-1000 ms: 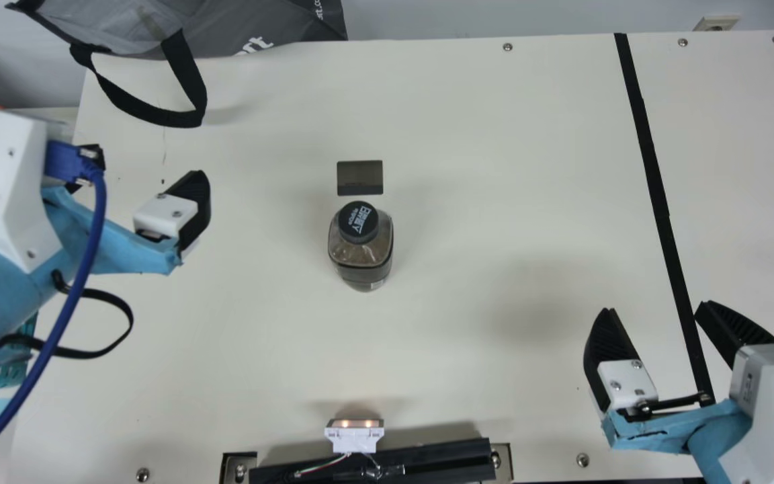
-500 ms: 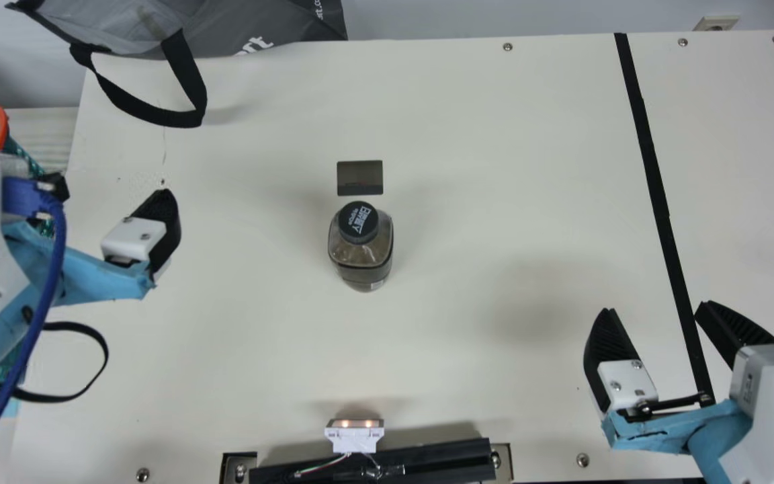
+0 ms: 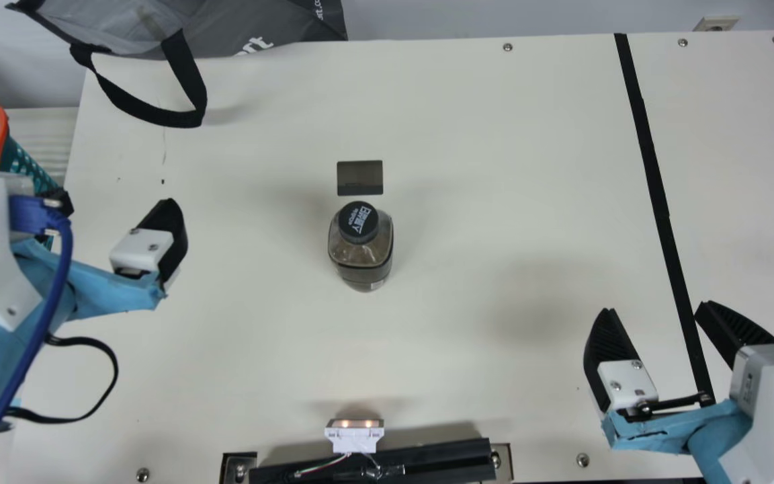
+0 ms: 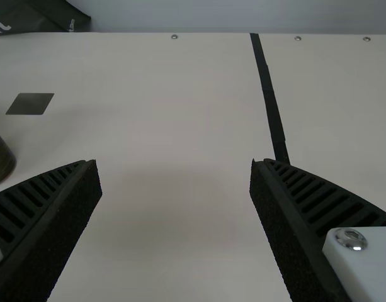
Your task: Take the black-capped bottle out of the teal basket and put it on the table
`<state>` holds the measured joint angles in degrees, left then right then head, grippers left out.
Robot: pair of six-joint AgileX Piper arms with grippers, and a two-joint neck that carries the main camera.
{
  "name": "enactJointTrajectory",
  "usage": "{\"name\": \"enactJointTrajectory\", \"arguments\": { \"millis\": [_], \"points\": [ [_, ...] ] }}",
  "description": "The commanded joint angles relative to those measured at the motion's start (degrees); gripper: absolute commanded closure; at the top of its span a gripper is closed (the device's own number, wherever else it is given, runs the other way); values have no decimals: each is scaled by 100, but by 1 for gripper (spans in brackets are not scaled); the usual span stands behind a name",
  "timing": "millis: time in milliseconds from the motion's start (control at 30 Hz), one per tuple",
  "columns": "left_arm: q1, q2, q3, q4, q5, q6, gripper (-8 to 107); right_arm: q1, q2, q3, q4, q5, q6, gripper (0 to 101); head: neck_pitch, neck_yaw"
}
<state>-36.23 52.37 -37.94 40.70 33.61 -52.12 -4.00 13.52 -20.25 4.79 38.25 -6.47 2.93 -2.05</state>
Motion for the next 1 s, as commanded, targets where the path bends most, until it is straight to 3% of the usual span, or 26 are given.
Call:
{"name": "enactJointTrajectory", "arguments": {
  "millis": [0, 167, 967],
  "points": [
    [-179, 51, -22, 246, 61, -328, -8, 0, 0, 0, 0, 0, 0, 10, -21, 47],
    [-554, 270, -101, 652, 165, -810, -8, 0, 0, 0, 0, 0, 0, 10, -21, 47],
    [-556, 273, -95, 643, 145, -809, -8, 0, 0, 0, 0, 12, 0, 10, -21, 47]
  ]
}}
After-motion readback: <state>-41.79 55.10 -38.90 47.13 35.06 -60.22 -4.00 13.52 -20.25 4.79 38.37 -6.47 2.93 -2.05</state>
